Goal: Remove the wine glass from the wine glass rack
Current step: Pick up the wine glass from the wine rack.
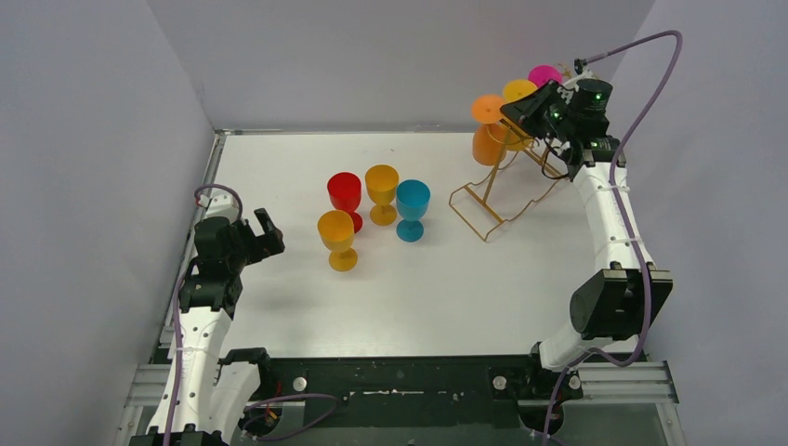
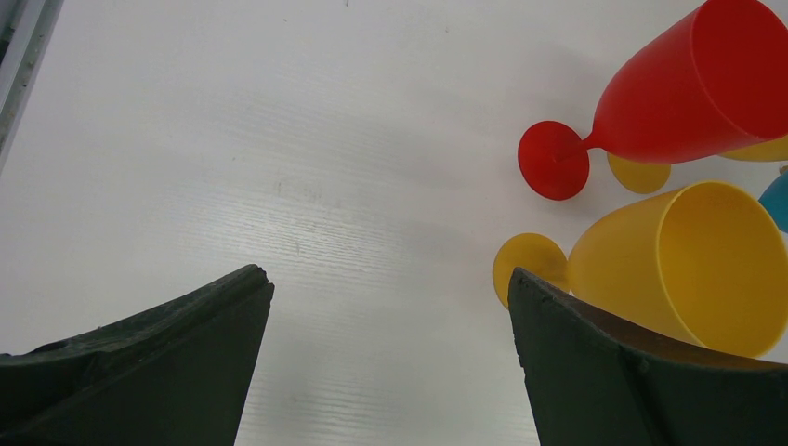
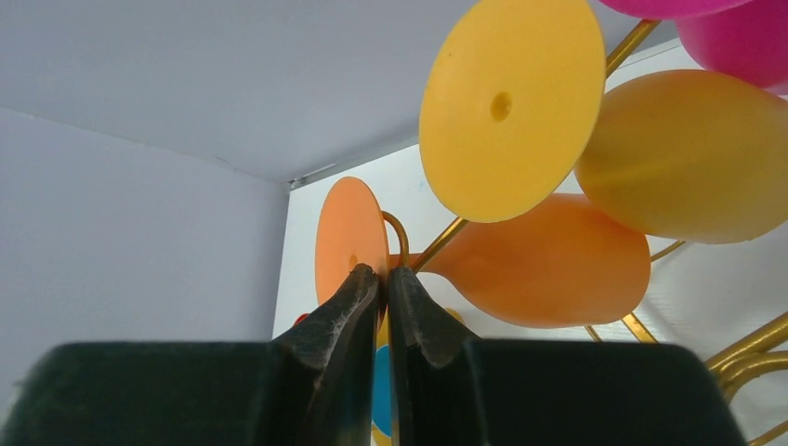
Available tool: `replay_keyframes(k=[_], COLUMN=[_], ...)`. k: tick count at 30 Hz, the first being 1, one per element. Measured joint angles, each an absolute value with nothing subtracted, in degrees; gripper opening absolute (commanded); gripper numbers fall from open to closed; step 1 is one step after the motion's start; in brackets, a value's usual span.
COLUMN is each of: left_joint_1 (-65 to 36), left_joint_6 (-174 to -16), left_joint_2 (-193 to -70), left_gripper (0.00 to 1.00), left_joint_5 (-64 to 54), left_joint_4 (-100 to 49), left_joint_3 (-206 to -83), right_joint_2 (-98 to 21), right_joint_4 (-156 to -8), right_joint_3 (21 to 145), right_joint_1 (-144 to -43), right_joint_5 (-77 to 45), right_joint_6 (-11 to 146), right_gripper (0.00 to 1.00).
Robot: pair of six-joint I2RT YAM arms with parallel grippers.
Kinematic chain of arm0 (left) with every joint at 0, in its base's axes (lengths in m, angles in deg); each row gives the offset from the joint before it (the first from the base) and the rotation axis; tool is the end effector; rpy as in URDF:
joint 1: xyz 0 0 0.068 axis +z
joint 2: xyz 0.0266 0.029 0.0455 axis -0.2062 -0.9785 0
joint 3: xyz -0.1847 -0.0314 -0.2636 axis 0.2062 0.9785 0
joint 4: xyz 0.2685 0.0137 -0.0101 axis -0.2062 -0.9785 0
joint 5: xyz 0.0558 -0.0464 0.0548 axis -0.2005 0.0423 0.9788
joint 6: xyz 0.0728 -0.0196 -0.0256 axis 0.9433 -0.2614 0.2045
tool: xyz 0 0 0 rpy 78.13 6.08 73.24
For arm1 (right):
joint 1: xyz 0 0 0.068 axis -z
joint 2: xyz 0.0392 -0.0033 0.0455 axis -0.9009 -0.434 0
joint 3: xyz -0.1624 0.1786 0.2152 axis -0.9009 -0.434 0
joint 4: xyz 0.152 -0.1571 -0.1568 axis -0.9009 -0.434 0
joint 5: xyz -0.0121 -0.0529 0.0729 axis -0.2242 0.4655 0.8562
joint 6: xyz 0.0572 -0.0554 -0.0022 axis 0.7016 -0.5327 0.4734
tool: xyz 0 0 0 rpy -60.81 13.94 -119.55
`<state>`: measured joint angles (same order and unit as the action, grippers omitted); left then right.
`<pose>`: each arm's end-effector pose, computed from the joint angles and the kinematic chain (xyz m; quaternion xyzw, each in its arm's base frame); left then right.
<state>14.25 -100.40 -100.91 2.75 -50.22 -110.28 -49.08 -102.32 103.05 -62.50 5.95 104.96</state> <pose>0.1769 0.0063 0.2977 -0.1441 0.8496 -0.0719 0.5022 0.4084 0.0212 0.4653 0.1661 0.7754 0.4000 0.4594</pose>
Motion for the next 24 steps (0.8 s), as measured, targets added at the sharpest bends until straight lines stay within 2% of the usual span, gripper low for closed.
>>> replay_keyframes(k=[24], left_joint_1=[14.3], left_joint_6=[-100.4], left_joint_2=[-100.9], left_gripper=[0.97], left_joint_5=[2.8], left_joint_4=[-50.2], left_joint_3=[-110.3], right_joint_2=[-43.5], right_joint_4=[-82.0], right_joint_3=[87.6], right_joint_1=[-61.7], right_joint_5=[6.7], right_joint_6=[125.3], right_gripper=[0.00])
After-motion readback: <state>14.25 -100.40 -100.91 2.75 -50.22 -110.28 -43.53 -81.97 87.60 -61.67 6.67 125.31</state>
